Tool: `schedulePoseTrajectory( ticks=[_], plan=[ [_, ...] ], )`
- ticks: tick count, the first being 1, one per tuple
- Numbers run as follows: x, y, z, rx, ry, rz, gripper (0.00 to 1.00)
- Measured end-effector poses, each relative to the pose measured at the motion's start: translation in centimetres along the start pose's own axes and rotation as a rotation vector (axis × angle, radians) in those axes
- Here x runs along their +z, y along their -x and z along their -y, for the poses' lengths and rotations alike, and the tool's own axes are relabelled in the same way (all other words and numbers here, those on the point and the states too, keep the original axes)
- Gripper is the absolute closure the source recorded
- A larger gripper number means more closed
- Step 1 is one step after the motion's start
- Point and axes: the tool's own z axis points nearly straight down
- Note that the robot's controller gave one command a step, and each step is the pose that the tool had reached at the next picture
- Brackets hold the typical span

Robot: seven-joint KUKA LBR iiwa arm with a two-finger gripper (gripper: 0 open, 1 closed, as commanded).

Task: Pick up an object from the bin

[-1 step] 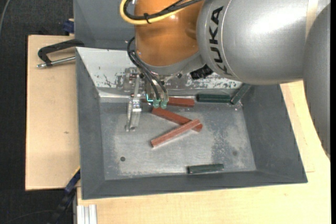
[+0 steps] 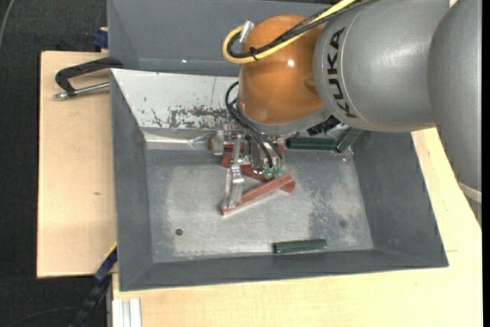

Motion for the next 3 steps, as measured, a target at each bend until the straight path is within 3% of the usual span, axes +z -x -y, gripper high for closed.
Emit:
schedulePoseTrajectory(
  ticks=[1, 2, 3],
  plan=[
    [8.9, -1.5, 4.1, -0.309, 0.003, 0.003, 0.0],
    [8.7, -1.3, 4.0, -0.31, 0.005, 0.008, 1.0],
    [-5.0, -3.7, 6.4, -0.6, 0.0, 0.021, 1.0]
  ],
)
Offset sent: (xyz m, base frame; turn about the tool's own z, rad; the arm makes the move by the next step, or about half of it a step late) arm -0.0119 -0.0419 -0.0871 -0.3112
